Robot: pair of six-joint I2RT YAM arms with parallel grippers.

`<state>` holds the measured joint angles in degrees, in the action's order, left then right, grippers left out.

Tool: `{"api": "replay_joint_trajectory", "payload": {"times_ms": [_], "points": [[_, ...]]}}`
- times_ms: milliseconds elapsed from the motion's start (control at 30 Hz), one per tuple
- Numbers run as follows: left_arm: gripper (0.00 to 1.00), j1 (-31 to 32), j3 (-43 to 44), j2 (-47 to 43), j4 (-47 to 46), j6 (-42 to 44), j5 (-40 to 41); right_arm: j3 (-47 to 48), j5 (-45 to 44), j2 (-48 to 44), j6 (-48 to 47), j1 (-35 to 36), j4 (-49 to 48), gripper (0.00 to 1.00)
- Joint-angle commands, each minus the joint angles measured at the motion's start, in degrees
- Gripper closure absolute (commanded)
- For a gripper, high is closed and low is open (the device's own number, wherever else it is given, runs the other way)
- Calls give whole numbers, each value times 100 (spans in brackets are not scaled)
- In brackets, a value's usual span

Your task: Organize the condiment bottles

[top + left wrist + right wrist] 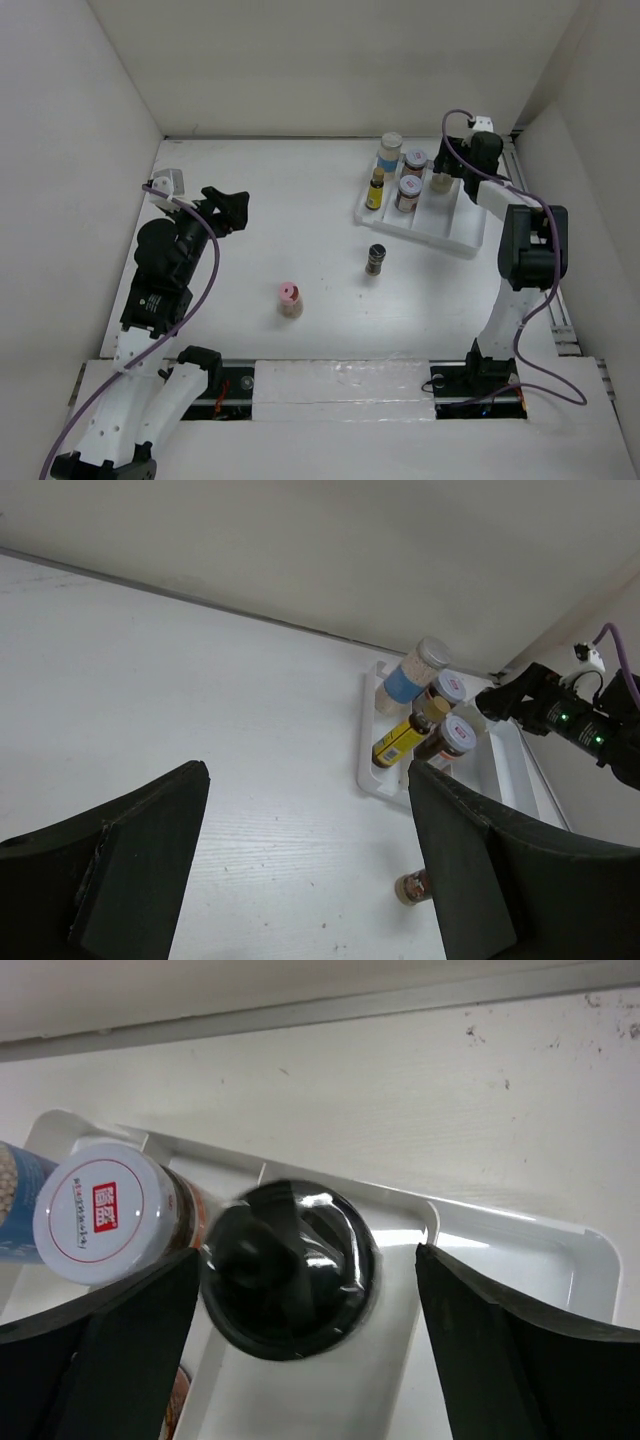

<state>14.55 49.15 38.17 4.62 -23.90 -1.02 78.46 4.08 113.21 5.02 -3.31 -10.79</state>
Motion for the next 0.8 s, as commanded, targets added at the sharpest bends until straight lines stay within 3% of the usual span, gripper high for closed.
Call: {"api": "replay_joint_trajectory", "payload": {"times_ms": [0, 167, 267, 300, 333, 367, 400, 467, 533, 567, 633, 667, 767], "points": [[23, 13, -10, -12, -190, 43, 5, 250, 14, -280, 26, 24, -328, 6], [23, 13, -10, -12, -190, 43, -57, -338, -38, -1325, -27, 277, -266, 4], [23, 13, -10, -12, -190, 43, -162, -1023, -38, -2274, -27, 620, -327, 18], [23, 13, -10, -12, -242, 43, -162, -1243, 14, -2512, -27, 987, -397, 29], [23, 13, -10, -12, -243, 43, -162, -1680, 14, -2932, -27, 1208, -398, 63], [24, 13, -10, -12, -243, 43, -162, -1884, 14, -3127, 34, 1445, -555, 79], [27, 13, -10, -12, -243, 43, -162, -2087, 136, -3286, 95, 1961, -643, 88], [31, 13, -10, -64, -243, 43, -162, -2527, 452, -3611, -69, 2508, -906, 92], [39, 13, -10, -64, -243, 43, -162, -2598, 961, -3744, -342, 3297, -741, 84], [40, 13, -10, -64, -243, 43, -162, -2598, 1538, -3745, -683, 3537, -575, 62], [40, 13, -10, -117, -243, 43, -162, -2660, 1935, -3745, -844, 4159, -364, 39], [40, 13, -10, -117, -243, 43, -162, -2747, 2104, -3666, -897, 4363, -311, 21], [38, 13, -10, -117, -243, 43, -109, -2801, 2124, -3376, -1072, 5065, -125, 7]]}}
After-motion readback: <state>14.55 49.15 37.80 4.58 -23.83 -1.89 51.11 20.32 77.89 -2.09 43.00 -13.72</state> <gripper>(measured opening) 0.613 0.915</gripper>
